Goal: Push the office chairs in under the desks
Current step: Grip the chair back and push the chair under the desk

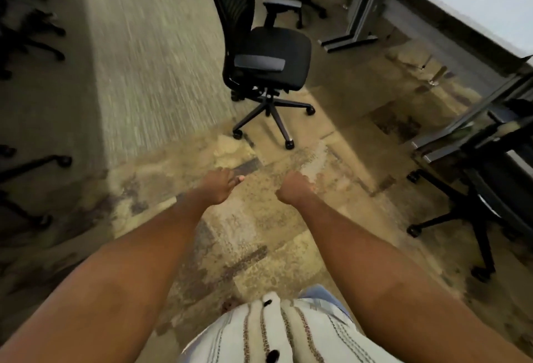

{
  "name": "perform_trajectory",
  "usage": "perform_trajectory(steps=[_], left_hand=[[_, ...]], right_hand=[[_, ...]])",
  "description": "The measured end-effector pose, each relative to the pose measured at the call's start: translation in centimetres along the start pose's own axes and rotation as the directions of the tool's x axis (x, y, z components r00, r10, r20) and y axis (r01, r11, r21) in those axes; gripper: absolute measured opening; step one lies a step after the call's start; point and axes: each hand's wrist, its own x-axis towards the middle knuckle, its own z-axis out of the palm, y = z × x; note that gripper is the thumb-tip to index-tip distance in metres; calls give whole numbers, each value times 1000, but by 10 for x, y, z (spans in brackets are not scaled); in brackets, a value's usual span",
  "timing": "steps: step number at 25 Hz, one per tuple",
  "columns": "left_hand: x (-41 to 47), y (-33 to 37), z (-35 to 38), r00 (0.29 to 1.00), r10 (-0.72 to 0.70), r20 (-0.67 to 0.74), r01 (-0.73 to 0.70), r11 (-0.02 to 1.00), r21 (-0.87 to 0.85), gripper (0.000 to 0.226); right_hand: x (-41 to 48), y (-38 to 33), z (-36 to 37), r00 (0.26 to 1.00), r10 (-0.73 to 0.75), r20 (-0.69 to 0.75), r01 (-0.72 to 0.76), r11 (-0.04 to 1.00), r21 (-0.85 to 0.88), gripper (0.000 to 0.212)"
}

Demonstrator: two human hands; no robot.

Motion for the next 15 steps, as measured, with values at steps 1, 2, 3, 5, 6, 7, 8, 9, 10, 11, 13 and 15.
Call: perform_trajectory(steps=[1, 2, 3, 5, 6, 7, 8, 9, 10, 11, 13, 15], left_hand=[[3, -20, -11, 999, -26, -19, 26, 1000, 7, 63], [8, -38, -22, 998, -49, -37, 49, 999, 6, 67], [14, -52, -32, 996, -62, -61, 62, 998, 2, 69], [25, -75, -51, 992, -62, -109, 63, 998, 2, 69], [32, -83, -60, 990, -63, -129, 64, 998, 7, 70], [41, -96, -71, 987, -73, -142, 75, 997, 10, 71], [51, -109, -83, 985, -90, -148, 93, 996, 13, 72], [62, -122, -95, 984, -107, -145, 109, 994, 8, 73], [72, -135, -106, 982, -124, -139, 125, 992, -5, 74], [84, -150, -118, 981, -141, -133, 139, 990, -21, 76], [105, -178, -140, 980, -161, -114, 157, 987, -44, 80], [125, -209, -167, 975, -205, -81, 200, 977, -68, 84]], right_hand=[[4, -24, 0, 1000, -17, -12, 17, 1000, -1, 60], [9, -46, -2, 999, -39, -32, 39, 999, -10, 60], [15, -67, -6, 996, -66, -57, 64, 998, -29, 59], [31, -105, -12, 987, -122, -104, 115, 991, -76, 59], [40, -122, -15, 982, -145, -121, 135, 987, -89, 59], [52, -144, -18, 978, -163, -130, 152, 984, -92, 59], [66, -166, -20, 975, -177, -133, 166, 982, -89, 59], [80, -188, -22, 972, -193, -133, 183, 980, -84, 60], [93, -208, -25, 968, -211, -138, 201, 976, -81, 60], [110, -231, -29, 963, -229, -142, 219, 972, -83, 60], [138, -273, -38, 959, -248, -135, 237, 967, -94, 59], [165, -319, -52, 960, -253, -118, 239, 964, -117, 52]])
